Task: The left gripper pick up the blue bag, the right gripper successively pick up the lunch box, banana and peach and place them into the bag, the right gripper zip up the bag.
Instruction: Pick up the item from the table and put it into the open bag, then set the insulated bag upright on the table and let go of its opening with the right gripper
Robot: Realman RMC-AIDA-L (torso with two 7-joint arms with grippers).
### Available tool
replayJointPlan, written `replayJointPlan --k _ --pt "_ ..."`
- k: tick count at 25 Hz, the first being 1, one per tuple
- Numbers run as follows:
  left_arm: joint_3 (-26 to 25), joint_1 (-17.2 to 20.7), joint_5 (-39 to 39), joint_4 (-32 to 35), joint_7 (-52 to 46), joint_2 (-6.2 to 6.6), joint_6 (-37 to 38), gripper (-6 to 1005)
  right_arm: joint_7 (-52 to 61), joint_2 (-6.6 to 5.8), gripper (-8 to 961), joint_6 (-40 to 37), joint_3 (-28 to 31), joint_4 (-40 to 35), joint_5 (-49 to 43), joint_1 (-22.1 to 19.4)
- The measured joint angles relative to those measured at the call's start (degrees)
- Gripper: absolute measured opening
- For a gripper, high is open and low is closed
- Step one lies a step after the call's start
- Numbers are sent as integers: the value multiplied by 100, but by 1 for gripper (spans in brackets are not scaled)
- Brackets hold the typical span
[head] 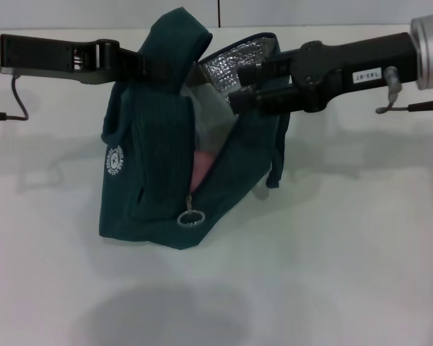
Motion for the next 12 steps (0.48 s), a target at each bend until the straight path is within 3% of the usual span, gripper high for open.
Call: replayJointPlan --k 1,4,12 --pt "-1 0 0 0 0 0 0 37 -1 -5 627 0 13 -42 31 -47" --pt "-5 3 0 0 0 0 0 37 29 -15 625 -29 136 -233 177 -262" --pt "-7 73 -109 0 -3 13 0 37 887 -25 621 -66 818 -381 636 -1304"
